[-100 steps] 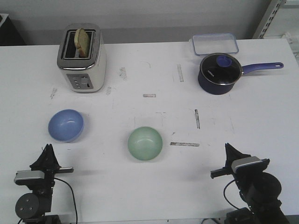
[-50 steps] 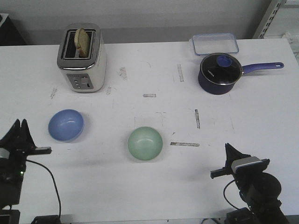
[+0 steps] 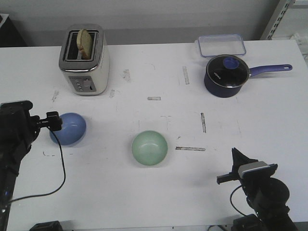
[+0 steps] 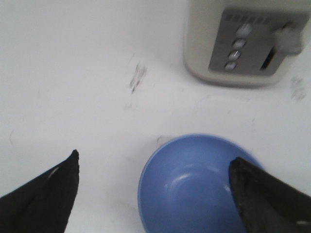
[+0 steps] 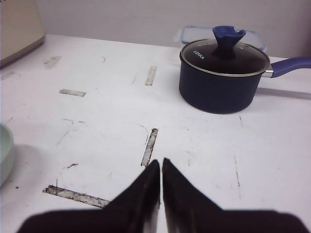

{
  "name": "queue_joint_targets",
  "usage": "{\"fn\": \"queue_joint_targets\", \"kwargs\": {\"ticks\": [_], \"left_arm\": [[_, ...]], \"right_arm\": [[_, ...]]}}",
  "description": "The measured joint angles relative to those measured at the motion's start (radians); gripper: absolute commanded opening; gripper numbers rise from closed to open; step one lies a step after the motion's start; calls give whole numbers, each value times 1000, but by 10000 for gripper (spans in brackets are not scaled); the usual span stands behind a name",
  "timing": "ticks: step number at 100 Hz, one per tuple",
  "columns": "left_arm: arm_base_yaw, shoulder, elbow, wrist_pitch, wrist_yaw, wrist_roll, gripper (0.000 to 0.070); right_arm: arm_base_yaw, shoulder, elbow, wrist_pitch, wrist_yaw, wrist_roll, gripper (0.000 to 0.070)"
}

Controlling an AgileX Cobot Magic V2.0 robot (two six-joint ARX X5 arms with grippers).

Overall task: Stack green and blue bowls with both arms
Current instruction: 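Reach the left gripper to the light blue bowl and grasp its rim, then carry the blue bowl with the left gripper over the green bowl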

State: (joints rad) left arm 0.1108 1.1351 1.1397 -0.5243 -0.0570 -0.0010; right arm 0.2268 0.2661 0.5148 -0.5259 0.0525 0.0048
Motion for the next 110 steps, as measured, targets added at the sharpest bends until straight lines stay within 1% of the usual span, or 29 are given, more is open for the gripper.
{"fn": "queue_joint_targets", "kwargs": {"ticks": [20,35,40,43,46,48,49,55,58,63,93,101,110], "left_arm": [[76,221,0,-45,-1,-14,569],[88,325,0,-59,-1,-35,567],[89,345,0,-60,-1,-40,546],[89,356,0,-60,0,-42,498],[89,367,0,-61,0,-44,429],[89,372,0,-62,0,-45,366],[89,375,0,-63,0,-47,351],[89,381,0,-68,0,-52,169],[89,381,0,-68,0,-55,90],[89,381,0,-66,2,-61,2],[90,380,0,-67,13,-106,0],[90,380,1,-64,48,-111,0],[90,380,24,-90,108,-118,0]], "right_arm": [[0,0,0,0,0,0,0],[0,0,0,0,0,0,0],[0,0,0,0,0,0,0],[0,0,0,0,0,0,0],[0,0,0,0,0,0,0],[0,0,0,0,0,0,0],[0,0,0,0,0,0,0],[0,0,0,0,0,0,0],[0,0,0,0,0,0,0],[0,0,0,0,0,0,0],[0,0,0,0,0,0,0],[0,0,0,0,0,0,0],[0,0,0,0,0,0,0]]}}
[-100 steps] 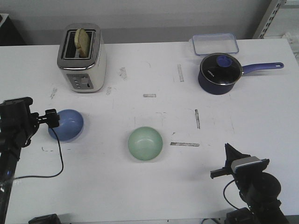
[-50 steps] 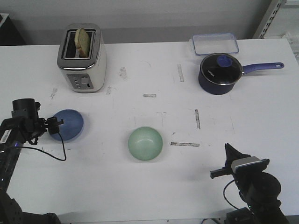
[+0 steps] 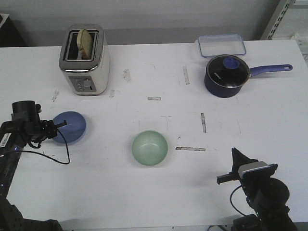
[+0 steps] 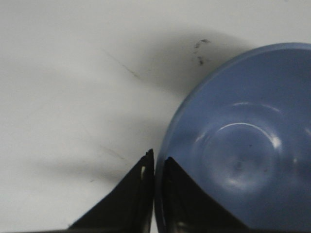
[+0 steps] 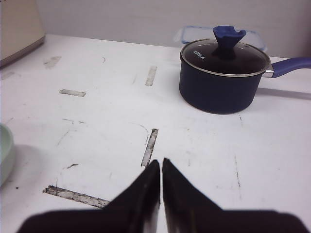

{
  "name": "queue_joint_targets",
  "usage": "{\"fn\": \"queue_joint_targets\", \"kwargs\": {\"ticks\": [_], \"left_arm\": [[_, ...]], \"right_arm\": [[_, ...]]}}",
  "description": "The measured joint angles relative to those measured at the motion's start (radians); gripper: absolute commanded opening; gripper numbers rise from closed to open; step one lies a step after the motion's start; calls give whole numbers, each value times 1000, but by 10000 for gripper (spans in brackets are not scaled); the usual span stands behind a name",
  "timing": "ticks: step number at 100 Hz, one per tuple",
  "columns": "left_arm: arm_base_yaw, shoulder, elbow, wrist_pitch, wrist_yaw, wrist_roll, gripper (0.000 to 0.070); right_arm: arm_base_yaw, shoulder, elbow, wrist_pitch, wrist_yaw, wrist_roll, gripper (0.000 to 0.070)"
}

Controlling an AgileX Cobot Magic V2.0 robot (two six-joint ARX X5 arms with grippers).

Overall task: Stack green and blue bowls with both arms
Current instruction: 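Carry the blue bowl with the left gripper over the green bowl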

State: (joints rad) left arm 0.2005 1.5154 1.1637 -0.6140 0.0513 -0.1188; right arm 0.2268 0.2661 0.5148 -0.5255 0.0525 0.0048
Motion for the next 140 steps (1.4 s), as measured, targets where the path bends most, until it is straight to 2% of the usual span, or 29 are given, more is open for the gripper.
{"fn": "queue_joint_targets", "kwargs": {"ticks": [13,28,40,63,84,98,116,140], "left_arm": [[-5,-1,99,-54,78,-5,0],[-46,-54,232,-106,87,-23,0],[-115,-127,323,-97,131,-38,0],[-369,-203,365,-112,138,-76,0],[-640,-141,364,-207,139,-78,0],[-759,-67,364,-243,142,-62,0],[-820,45,364,-249,140,-29,0],[-823,135,363,-214,135,-24,0]], "right_arm": [[0,0,0,0,0,0,0],[0,0,0,0,0,0,0],[0,0,0,0,0,0,0],[0,5,-8,7,0,0,0],[0,5,-8,9,0,0,0],[0,5,-8,10,0,0,0],[0,5,-8,10,0,0,0],[0,5,-8,11,0,0,0]]}}
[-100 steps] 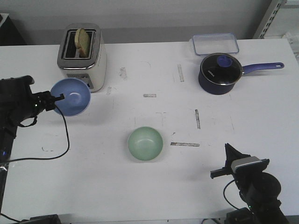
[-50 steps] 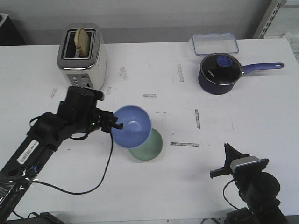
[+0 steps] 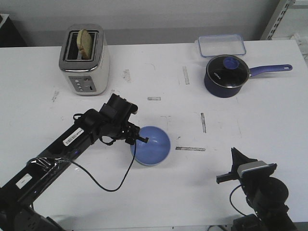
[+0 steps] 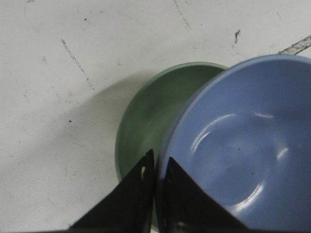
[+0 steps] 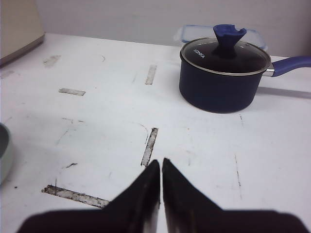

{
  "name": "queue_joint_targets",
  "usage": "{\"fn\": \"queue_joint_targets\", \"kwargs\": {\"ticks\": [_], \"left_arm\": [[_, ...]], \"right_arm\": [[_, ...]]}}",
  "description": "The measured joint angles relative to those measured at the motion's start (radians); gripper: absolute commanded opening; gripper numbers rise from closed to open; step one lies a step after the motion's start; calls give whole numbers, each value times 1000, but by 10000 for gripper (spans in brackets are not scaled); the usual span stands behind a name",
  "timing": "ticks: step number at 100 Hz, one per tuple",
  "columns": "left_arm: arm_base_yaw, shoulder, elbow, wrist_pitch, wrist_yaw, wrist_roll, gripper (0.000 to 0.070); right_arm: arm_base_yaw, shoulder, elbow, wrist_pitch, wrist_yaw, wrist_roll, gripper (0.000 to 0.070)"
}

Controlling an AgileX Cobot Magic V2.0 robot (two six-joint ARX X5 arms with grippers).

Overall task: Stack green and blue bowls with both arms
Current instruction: 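Carry the blue bowl with the left gripper over the green bowl, then lower the blue bowl into the green bowl and open the left gripper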

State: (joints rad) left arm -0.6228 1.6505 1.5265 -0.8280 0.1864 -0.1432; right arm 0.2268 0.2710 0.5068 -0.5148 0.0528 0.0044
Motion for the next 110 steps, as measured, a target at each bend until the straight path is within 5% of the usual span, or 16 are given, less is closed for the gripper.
{"fn": "queue_joint_targets", "kwargs": {"ticks": [42,65,78,100,110], "left_arm": [[0,11,0,8,-16,1,25],[0,11,0,9,-16,2,428],[0,11,0,9,-16,2,583],[0,11,80,-37,-29,2,550],[1,11,162,-55,-76,5,379]], "right_arm": [[0,0,0,1,0,0,0],[0,0,0,1,0,0,0],[0,0,0,1,0,0,0],[0,0,0,1,0,0,0],[0,0,0,1,0,0,0]]}}
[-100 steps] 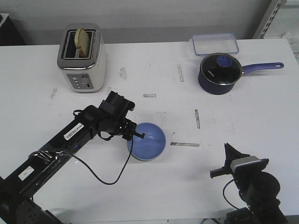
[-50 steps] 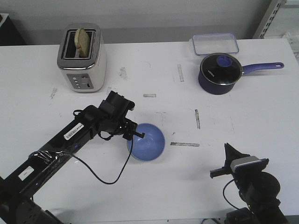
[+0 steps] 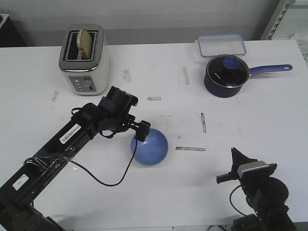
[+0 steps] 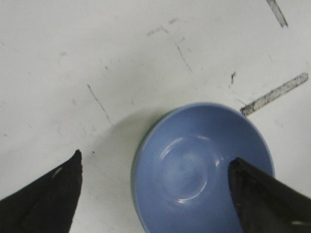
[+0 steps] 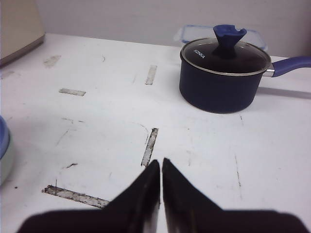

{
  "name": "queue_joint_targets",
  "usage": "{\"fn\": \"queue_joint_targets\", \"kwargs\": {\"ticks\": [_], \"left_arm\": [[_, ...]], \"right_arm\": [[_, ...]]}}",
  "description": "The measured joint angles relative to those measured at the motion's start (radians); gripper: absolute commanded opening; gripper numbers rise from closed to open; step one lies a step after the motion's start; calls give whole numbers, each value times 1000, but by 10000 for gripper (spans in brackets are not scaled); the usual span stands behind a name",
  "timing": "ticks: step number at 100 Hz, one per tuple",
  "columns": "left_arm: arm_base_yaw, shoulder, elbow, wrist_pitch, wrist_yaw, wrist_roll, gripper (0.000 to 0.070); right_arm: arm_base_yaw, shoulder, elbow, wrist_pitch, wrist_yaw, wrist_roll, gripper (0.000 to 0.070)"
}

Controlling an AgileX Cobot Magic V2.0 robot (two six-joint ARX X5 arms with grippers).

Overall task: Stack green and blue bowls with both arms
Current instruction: 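Lower the blue bowl into the green bowl and open the left gripper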

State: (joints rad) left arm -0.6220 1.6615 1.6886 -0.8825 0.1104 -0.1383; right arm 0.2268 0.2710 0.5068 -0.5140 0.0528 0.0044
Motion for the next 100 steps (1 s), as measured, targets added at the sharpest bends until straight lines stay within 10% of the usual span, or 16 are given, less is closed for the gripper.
{"fn": "queue_joint_targets", "kwargs": {"ticks": [15,55,100], "left_arm": [[10,0,121,-49,-89,49,0],[118,-45,276,-178,-212,155,1],[339,-397,9,71,-213,164,1]], "right_arm": [[0,0,0,0,0,0,0],[0,0,0,0,0,0,0],[0,0,0,1,0,0,0]]}}
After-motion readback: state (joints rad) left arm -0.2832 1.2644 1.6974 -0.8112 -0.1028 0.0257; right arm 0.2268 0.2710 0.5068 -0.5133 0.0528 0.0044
